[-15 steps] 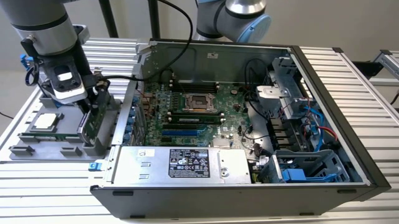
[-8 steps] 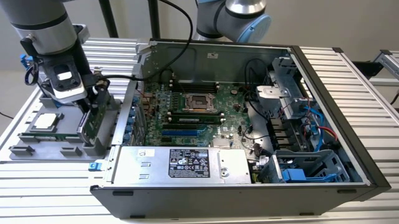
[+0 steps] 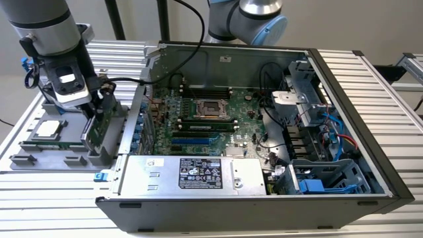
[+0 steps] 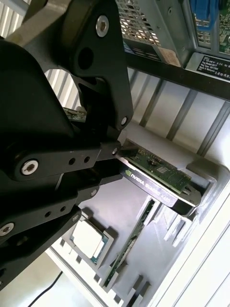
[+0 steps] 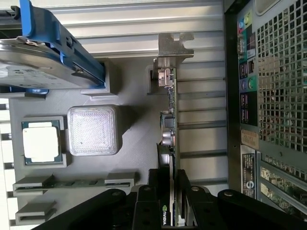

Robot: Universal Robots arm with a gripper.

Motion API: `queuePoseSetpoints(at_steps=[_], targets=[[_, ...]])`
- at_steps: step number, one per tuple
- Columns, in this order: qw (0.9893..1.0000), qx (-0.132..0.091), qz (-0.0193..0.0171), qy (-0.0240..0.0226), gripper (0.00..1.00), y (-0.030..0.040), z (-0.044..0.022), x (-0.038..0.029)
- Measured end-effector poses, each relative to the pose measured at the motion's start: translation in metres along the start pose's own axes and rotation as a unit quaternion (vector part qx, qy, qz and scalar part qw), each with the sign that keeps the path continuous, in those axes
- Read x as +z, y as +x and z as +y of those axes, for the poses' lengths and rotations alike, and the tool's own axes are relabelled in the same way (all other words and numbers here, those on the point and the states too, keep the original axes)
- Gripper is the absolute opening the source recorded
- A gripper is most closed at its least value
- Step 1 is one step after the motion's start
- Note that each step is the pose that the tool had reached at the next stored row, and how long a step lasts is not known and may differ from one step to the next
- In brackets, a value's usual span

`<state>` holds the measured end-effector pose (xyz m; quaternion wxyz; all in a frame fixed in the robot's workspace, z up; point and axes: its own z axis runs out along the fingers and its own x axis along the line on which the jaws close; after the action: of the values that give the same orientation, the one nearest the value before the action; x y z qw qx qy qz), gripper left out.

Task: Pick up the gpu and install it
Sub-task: 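Pick up the gpu and move the gpu toward the slot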

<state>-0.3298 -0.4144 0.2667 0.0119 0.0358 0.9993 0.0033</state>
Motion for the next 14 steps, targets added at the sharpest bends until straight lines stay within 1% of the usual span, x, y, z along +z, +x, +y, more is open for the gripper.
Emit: queuePoseSetpoints(at_steps=[8, 14], targets=[[1.0000, 0.000, 0.0002, 0.0002, 0.00, 0.0000, 0.0000, -0.0019], [1.0000, 0.000, 0.0002, 0.0001, 0.00, -0.0001, 0.0000, -0.0060]])
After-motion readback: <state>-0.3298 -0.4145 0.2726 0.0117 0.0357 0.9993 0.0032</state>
